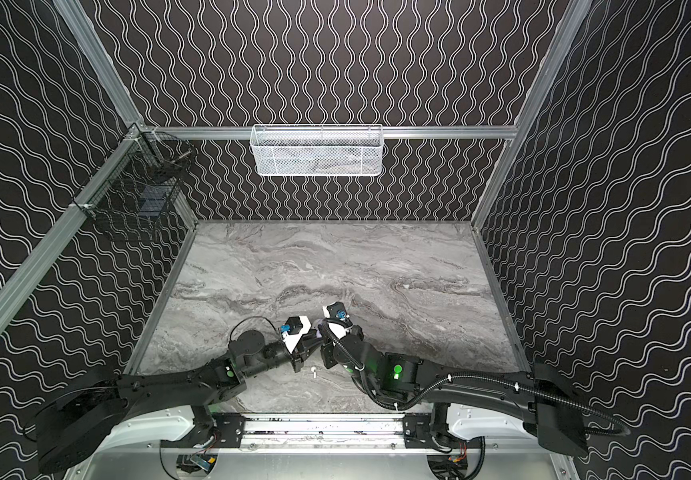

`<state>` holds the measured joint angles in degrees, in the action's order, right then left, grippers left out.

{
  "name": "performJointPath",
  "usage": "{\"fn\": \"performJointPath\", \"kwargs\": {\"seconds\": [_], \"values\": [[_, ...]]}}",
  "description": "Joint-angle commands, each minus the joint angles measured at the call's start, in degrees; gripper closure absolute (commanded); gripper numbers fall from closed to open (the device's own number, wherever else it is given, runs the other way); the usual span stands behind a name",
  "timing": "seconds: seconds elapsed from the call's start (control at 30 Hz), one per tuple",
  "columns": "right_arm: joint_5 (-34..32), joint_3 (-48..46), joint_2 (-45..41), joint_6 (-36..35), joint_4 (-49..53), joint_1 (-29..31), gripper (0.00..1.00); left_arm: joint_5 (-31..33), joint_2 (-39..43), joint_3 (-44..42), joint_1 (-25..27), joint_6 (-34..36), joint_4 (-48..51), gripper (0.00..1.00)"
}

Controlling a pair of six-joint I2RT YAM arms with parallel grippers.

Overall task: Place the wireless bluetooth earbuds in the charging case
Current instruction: 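Lower the earbud with the right gripper into the case's earbud slot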

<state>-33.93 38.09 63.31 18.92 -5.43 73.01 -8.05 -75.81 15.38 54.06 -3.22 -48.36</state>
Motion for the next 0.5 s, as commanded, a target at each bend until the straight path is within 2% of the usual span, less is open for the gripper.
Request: {"fn": "performJointPath", "kwargs": {"seconds": [0.0, 0.47], "values": [[0.0, -0.2, 0.5, 0.6, -1.7, 0.0, 0.86, 0.0, 0.1, 0.0, 0.0, -0.6, -1.8, 1.0], [0.4, 0.1, 0.9, 0.8, -1.5, 0.0, 0.86, 0.2, 0.4, 0.0, -0.1, -0.6, -1.7, 1.0]]}}
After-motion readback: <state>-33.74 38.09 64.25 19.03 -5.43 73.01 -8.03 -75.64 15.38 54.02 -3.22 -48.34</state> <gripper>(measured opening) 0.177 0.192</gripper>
